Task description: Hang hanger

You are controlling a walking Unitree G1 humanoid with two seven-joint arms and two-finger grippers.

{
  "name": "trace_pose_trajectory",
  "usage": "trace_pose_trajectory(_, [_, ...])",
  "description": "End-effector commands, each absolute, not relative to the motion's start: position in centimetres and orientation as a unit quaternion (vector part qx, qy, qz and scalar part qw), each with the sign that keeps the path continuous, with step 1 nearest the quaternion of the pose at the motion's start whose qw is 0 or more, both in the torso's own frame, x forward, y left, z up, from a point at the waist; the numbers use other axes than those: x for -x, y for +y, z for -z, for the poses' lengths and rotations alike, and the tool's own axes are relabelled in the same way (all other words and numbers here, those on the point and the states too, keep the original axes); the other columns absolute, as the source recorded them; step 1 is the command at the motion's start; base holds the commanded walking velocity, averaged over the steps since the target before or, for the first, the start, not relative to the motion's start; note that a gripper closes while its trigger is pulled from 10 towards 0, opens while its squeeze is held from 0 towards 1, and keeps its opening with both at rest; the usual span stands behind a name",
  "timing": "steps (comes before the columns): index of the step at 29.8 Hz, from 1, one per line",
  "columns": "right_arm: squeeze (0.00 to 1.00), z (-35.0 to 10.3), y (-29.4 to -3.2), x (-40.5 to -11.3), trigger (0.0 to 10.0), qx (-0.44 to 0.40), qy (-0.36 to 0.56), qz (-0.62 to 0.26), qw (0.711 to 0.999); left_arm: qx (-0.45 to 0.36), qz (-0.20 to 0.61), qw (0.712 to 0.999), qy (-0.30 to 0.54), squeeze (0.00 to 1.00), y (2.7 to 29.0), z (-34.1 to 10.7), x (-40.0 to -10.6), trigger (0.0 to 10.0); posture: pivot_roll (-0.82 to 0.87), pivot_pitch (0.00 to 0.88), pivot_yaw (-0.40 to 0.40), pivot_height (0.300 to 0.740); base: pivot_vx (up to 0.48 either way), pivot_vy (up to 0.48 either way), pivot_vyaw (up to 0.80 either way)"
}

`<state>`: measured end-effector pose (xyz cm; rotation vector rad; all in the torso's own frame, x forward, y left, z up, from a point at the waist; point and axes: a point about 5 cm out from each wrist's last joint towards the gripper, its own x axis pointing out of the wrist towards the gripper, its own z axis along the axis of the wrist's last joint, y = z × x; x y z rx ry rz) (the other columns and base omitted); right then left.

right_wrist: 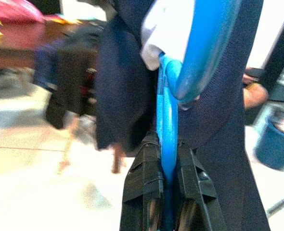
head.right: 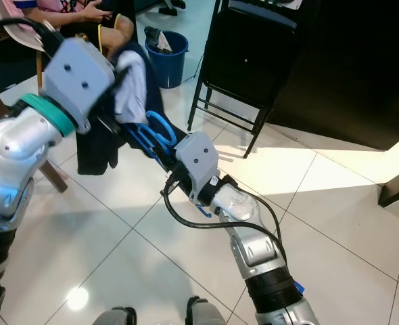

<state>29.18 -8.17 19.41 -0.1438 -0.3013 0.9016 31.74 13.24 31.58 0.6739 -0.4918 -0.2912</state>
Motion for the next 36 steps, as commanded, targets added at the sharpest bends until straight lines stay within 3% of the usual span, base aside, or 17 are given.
trace_pose_trajectory(1, [0.00, -20.3, -8.1, -28.2, 10.0, 0.051, -0.155, -0.475, 0.865, -0.325, 0.151, 0.904, -0.234, 0.00, 13.2, -31.5, -31.7, 10.0, 0.04, 0.103, 0.025, 0.740, 0.000, 0.000, 0.00])
trace_pose_trajectory(3, [0.00, -20.7, -8.3, -28.1, 10.0, 0.044, -0.160, -0.483, 0.860, -0.274, 0.232, 0.896, -0.261, 0.00, 11.8, -31.8, -30.3, 10.0, 0.04, 0.101, 0.025, 0.740, 0.000, 0.000, 0.00])
trace_pose_trajectory(4, [0.00, -20.7, -8.3, -28.1, 10.0, 0.044, -0.160, -0.483, 0.860, -0.274, 0.232, 0.896, -0.261, 0.00, 11.8, -31.8, -30.3, 10.0, 0.04, 0.101, 0.025, 0.740, 0.000, 0.000, 0.00])
trace_pose_trajectory(7, [0.00, -20.7, -8.7, -29.4, 10.0, 0.072, -0.166, -0.430, 0.885, -0.240, 0.230, 0.898, -0.288, 0.00, 11.5, -32.6, -29.9, 10.0, 0.04, 0.099, 0.025, 0.740, 0.000, 0.000, 0.00])
trace_pose_trajectory(9, [0.00, -20.8, -9.4, -31.3, 10.0, 0.091, -0.168, -0.343, 0.920, -0.224, 0.225, 0.896, -0.310, 0.00, 11.7, -33.4, -29.8, 10.0, 0.04, 0.098, 0.025, 0.740, 0.000, 0.000, 0.00])
trace_pose_trajectory(12, [0.00, -20.3, -9.6, -31.7, 10.0, 0.161, -0.180, -0.324, 0.915, -0.210, 0.192, 0.897, -0.337, 0.00, 12.1, -34.6, -29.8, 10.0, 0.05, 0.094, 0.024, 0.740, 0.000, 0.000, 0.00])
trace_pose_trajectory(13, [0.00, -19.2, -9.8, -31.9, 10.0, 0.222, -0.164, -0.314, 0.908, -0.193, 0.171, 0.892, -0.371, 0.00, 12.6, -36.4, -29.5, 10.0, 0.05, 0.091, 0.023, 0.740, 0.000, 0.000, 0.00])
trace_pose_trajectory(17, [0.00, -17.9, -11.2, -32.5, 10.0, 0.279, -0.126, -0.277, 0.911, -0.179, 0.188, 0.884, -0.390, 0.00, 13.1, -38.2, -28.9, 10.0, 0.05, 0.090, 0.024, 0.740, 0.000, 0.000, 0.00])
trace_pose_trajectory(25, [0.00, -19.8, -14.5, -33.7, 10.0, 0.233, -0.137, -0.164, 0.949, -0.233, 0.186, 0.881, -0.368, 0.00, 14.1, -37.8, -28.9, 10.0, 0.05, 0.087, 0.027, 0.740, 0.000, 0.000, 0.00])
trace_pose_trajectory(27, [0.00, -20.6, -15.3, -33.7, 10.0, 0.203, -0.158, -0.149, 0.955, -0.249, 0.178, 0.881, -0.360, 0.00, 14.5, -37.5, -29.0, 10.0, 0.05, 0.087, 0.027, 0.740, 0.000, 0.000, 0.00])
trace_pose_trajectory(28, [0.00, -22.8, -17.3, -33.4, 10.0, 0.124, -0.209, -0.124, 0.962, -0.280, 0.157, 0.883, -0.341, 0.00, 15.5, -36.8, -29.7, 10.0, 0.05, 0.086, 0.026, 0.740, 0.000, 0.000, 0.00])
trace_pose_trajectory(32, [0.00, -24.6, -17.9, -32.3, 10.0, 0.065, -0.242, -0.181, 0.951, -0.290, 0.134, 0.887, -0.332, 0.00, 16.2, -36.4, -30.4, 10.0, 0.04, 0.084, 0.028, 0.740, 0.000, 0.000, 0.00])
trace_pose_trajectory(33, [0.00, -24.7, -17.1, -31.3, 10.0, 0.071, -0.234, -0.256, 0.935, -0.288, 0.114, 0.891, -0.333, 0.00, 16.6, -36.5, -30.7, 10.0, 0.04, 0.082, 0.030, 0.740, 0.000, 0.000, 0.00])
trace_pose_trajectory(34, [0.00, -24.7, -17.1, -31.3, 10.0, 0.071, -0.234, -0.256, 0.935, -0.288, 0.114, 0.891, -0.333, 0.00, 16.6, -36.5, -30.7, 10.0, 0.04, 0.082, 0.030, 0.740, 0.000, 0.000, 0.00])
trace_pose_trajectory(36, [0.00, -24.1, -15.9, -29.8, 10.0, 0.092, -0.205, -0.353, 0.908, -0.284, 0.095, 0.895, -0.332, 0.00, 17.0, -36.7, -31.1, 10.0, 0.04, 0.081, 0.032, 0.740, 0.000, 0.000, 0.00])
